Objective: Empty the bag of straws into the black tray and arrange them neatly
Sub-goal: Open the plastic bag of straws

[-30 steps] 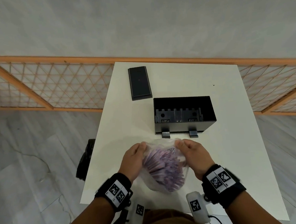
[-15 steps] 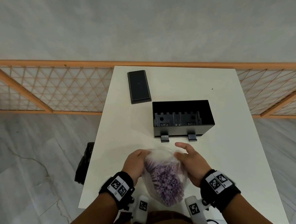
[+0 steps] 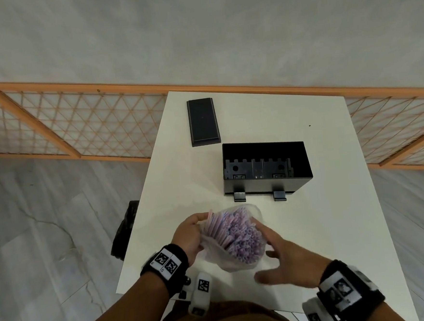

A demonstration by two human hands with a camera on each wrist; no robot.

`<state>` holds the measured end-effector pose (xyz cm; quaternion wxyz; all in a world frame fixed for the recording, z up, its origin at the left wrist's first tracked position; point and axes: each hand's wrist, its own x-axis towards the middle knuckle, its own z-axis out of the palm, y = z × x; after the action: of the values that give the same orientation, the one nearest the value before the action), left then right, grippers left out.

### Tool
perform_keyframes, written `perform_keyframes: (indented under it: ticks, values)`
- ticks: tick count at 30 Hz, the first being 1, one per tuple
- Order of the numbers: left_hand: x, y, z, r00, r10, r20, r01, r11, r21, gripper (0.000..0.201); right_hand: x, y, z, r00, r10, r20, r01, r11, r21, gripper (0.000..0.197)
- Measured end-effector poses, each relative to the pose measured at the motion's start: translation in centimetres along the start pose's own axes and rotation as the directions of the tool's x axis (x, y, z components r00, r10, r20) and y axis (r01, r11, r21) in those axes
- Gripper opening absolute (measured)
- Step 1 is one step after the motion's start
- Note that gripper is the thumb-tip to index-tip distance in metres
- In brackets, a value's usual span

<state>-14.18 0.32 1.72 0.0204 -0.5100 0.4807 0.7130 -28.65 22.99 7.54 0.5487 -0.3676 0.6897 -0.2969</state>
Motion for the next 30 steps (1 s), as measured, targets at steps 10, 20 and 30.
perform_keyframes:
  ticks: [10, 20, 30]
  values:
    - [-4.4, 2.1, 1.1, 0.866, 0.290, 0.408, -0.436, 0.837, 0.331, 0.067, 4.2, -3.7, 1.5, 0.877, -0.293, -0.380, 0.281, 0.956, -0.088, 0.036]
    - [-4.1, 1.0, 1.2, 0.803, 0.190, 0.565, -0.510, 0.711, 0.485, 0.151, 4.5, -4.2, 1.1, 0.861, -0.258, -0.438, 0.212, 0.965, -0.153, 0.021]
    - [-0.5, -1.1, -0.4, 0.823, 0.283, 0.493, -0.524, 0.713, 0.466, 0.146, 3.2, -0.4, 0.8, 0.999, 0.000, -0.049, 0.002, 0.999, 0.043, 0.114]
